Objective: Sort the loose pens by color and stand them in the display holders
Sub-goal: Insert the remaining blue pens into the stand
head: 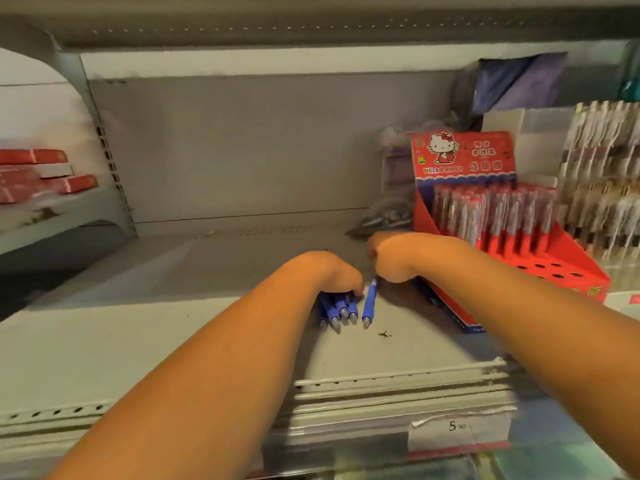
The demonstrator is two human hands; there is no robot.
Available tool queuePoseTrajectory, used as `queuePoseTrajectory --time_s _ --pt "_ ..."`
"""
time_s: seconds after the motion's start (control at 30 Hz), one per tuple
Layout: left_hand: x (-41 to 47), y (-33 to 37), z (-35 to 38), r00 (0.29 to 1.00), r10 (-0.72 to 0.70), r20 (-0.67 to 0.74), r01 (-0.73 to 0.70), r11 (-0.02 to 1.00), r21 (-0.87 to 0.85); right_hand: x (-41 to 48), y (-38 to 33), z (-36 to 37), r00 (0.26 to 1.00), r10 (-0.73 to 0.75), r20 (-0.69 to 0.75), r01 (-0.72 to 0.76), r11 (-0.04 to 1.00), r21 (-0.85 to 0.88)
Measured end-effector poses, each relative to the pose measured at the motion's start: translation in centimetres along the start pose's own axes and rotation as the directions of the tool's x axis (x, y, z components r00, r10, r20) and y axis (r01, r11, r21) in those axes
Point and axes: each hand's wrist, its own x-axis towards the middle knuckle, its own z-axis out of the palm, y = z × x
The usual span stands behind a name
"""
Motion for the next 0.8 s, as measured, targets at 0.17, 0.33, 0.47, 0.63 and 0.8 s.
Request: queuePoseTrajectory --time_s 0.17,0.33,0.47,0.63,0.8 --pt "0.1 0.3 0.5 0.995 0.100 0.019 -0.100 0.995 -0.001 0.2 -0.4 -0.2 0.999 0.053 0.001 -0.052 0.989 -0.141" --pt "-0.2 0.6 0.1 0.997 0.082 0.001 -0.081 0.989 0.127 0.0 0.1 0.6 0.996 0.070 -0.055 -0.076 0.989 -0.125" --pt "-0.5 0.6 -0.3 0.997 0.053 -0.048 -0.037 0.957 0.288 -0.7 -0.1 1.4 0.997 0.025 -0.070 -0.032 0.994 -0.102" --pt "-0.5 1.0 -0.3 0.996 0.030 -0.090 0.008 0.919 0.393 -0.7 0.5 1.4 0.988 0.017 -0.156 -0.005 0.997 0.076" --pt "-0.5 0.2 -0.2 0.985 0.049 -0.165 0.035 0.881 0.472 -0.6 1.1 1.2 0.952 0.019 -0.305 0.075 0.953 0.294"
